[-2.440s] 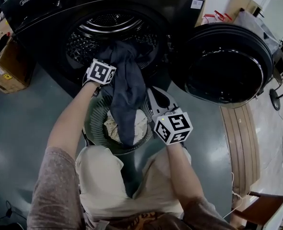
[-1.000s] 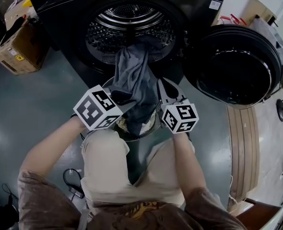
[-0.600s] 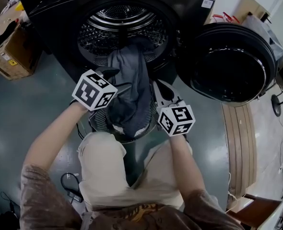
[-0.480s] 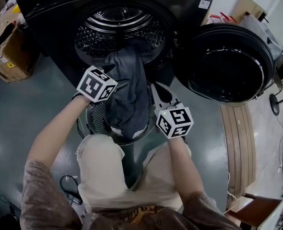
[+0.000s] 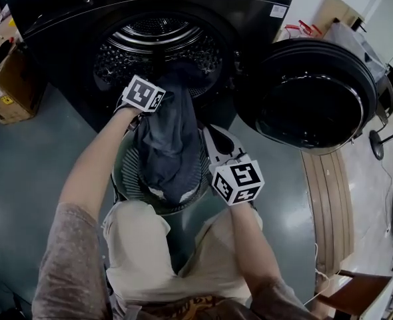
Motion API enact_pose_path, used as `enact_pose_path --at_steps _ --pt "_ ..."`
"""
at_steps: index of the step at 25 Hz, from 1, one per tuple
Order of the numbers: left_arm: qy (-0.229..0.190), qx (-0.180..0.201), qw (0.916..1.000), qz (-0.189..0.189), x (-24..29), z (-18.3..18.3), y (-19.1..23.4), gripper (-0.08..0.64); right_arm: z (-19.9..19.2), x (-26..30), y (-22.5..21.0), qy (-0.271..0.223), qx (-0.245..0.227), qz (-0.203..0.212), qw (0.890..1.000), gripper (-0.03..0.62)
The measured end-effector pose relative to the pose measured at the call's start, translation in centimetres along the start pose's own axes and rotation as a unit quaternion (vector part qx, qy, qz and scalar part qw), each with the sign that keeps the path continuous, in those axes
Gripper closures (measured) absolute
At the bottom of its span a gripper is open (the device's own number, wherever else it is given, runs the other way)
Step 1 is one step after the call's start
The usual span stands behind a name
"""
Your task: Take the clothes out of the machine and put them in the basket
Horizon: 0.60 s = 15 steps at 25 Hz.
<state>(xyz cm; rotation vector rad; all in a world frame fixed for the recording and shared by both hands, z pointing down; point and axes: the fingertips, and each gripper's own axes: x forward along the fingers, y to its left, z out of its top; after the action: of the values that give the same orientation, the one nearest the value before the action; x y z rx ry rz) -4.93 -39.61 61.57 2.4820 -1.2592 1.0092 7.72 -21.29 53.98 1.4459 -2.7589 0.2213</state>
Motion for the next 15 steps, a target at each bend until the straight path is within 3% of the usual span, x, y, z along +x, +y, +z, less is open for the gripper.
enact_pose_path --at_steps 4,7,10,15 --pt "0.028 -0.027 0.9992 -0.004 2.3 -0.9 0.7 0.126 -0.4 0.3 -0.3 0.003 0.005 -0.004 1.0 0.597" --pt "0.018 -0.046 0.9985 -0.023 2.6 -1.3 0.6 0.126 -0.6 0.4 -0.4 0.005 0.002 -0.004 1.0 0.597" --pt "0.015 -0.047 0.998 -0.039 2.2 -1.3 0.1 0.224 -0.8 0.5 -1.1 0.005 0.01 -0.01 1.0 0.597" --pt "0.015 -0.044 0.9985 -0.028 0.7 -1.4 -0.1 0.425 -1.1 0.9 -1.1 0.005 0.015 -0.005 1.0 0.597"
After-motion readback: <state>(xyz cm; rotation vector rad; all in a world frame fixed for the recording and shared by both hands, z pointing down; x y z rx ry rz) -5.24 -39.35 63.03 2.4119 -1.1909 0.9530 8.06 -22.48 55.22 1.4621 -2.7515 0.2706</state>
